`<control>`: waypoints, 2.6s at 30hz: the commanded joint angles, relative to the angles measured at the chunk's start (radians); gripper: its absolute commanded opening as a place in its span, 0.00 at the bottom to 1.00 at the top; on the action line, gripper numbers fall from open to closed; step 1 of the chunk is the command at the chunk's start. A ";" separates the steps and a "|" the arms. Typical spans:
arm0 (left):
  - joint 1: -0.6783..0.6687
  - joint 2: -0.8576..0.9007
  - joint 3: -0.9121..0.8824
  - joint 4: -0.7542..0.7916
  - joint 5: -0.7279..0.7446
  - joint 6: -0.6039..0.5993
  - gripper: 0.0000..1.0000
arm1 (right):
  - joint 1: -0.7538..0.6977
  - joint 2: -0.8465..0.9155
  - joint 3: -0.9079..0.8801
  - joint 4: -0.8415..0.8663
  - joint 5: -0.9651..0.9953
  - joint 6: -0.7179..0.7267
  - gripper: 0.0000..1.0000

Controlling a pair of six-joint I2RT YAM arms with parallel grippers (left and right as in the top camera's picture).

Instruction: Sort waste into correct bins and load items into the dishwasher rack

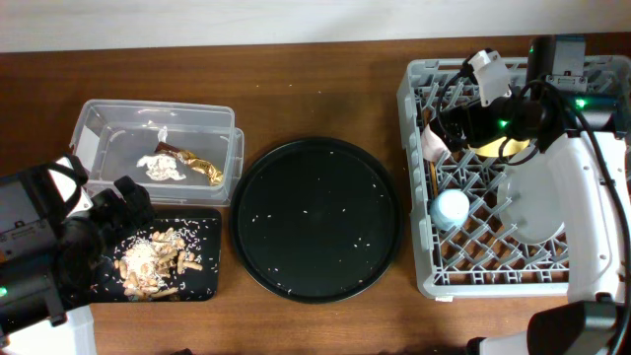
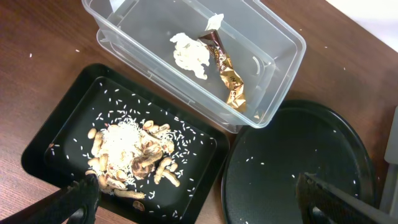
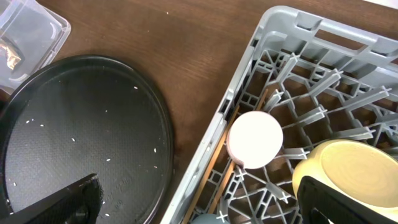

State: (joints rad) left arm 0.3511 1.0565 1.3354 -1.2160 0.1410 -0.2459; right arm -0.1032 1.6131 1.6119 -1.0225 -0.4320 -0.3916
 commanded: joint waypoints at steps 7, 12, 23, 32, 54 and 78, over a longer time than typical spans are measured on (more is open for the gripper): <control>0.007 -0.002 0.008 -0.001 -0.008 0.004 0.99 | 0.005 -0.090 0.009 0.002 -0.005 0.008 0.98; 0.007 -0.002 0.008 -0.001 -0.008 0.004 0.99 | 0.005 -0.306 0.010 0.002 -0.005 0.008 0.98; 0.007 -0.002 0.008 -0.001 -0.008 0.004 0.99 | 0.046 -0.849 -0.059 0.028 0.017 0.008 0.98; 0.007 -0.002 0.008 -0.001 -0.008 0.004 0.99 | 0.060 -1.374 -0.734 0.381 0.022 0.044 0.98; 0.007 -0.002 0.008 -0.001 -0.008 0.005 0.99 | 0.169 -1.609 -1.593 1.065 0.317 0.380 0.98; 0.007 -0.002 0.008 -0.001 -0.008 0.005 0.99 | 0.169 -1.609 -1.606 0.948 0.392 0.382 0.99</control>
State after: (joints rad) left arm 0.3511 1.0565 1.3354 -1.2163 0.1410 -0.2459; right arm 0.0597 0.0139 0.0128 -0.0715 -0.0593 -0.0216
